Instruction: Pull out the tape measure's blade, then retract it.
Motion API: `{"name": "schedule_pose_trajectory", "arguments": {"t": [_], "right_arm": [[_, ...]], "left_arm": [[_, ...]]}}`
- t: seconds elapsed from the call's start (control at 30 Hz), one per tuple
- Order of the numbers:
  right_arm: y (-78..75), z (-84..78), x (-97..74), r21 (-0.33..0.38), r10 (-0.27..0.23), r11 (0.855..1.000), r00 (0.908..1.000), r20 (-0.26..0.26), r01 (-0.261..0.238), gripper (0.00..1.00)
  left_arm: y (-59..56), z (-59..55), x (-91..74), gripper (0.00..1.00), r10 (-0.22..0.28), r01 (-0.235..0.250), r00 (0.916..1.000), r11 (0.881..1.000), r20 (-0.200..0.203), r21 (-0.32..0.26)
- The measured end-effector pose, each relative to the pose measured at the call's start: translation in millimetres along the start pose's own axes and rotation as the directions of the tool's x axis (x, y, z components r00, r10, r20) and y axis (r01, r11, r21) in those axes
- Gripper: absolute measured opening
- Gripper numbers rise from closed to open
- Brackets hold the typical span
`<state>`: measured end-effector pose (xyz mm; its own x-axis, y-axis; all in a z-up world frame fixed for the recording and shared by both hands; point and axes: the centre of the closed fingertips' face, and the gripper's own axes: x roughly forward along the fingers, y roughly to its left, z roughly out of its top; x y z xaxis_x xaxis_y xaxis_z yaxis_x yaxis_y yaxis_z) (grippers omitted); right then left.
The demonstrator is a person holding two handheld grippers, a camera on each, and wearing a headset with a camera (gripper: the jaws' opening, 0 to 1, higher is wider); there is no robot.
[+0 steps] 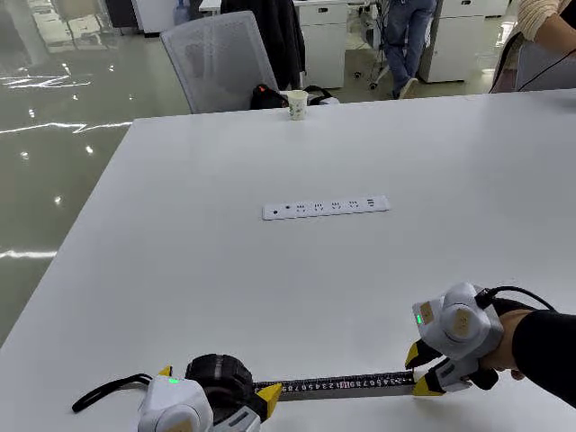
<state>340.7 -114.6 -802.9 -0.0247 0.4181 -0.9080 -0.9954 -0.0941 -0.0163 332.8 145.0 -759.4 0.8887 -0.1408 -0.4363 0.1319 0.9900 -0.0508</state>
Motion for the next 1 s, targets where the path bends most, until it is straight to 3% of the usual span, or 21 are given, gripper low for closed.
{"name": "schedule_pose_trajectory", "arguments": {"t": [0.37,0.57,0.67,0.77,0.87,1.0], "right_arm": [[-0.7,-2.2,4.9,0.020,0.000,1.000,1.0000,-0.010,0.000,0.13],[-2.9,-2.4,4.9,0.105,0.014,0.994,0.9999,0.002,-0.014,0.11],[-3.3,-2.9,5.4,0.115,0.024,0.993,0.9997,0.000,-0.024,0.10],[-3.5,-2.0,6.0,0.110,0.033,0.993,0.9992,-0.024,-0.030,0.10],[-3.3,-2.5,6.5,0.068,0.028,0.997,0.9963,-0.081,-0.022,0.11],[-2.8,-2.2,6.4,0.092,0.020,0.996,0.9965,-0.081,-0.013,0.11]], "left_arm": [[3.1,-0.9,-0.6,0.99,0.013,-0.013,0.9999,1.000,-0.003,-0.011],[3.6,-0.6,0.2,0.99,0.020,-0.020,0.9998,1.000,0.001,-0.015],[4.1,-0.2,1.6,0.99,0.024,-0.024,0.9997,1.000,0.002,-0.014],[5.0,1.6,3.0,0.99,0.029,-0.029,0.9995,0.999,0.009,-0.022],[6.6,1.9,4.6,0.97,0.039,-0.038,0.9992,0.999,0.009,-0.033],[10.8,1.4,6.8,0.92,0.065,-0.064,0.9979,0.997,0.001,-0.052]]}}
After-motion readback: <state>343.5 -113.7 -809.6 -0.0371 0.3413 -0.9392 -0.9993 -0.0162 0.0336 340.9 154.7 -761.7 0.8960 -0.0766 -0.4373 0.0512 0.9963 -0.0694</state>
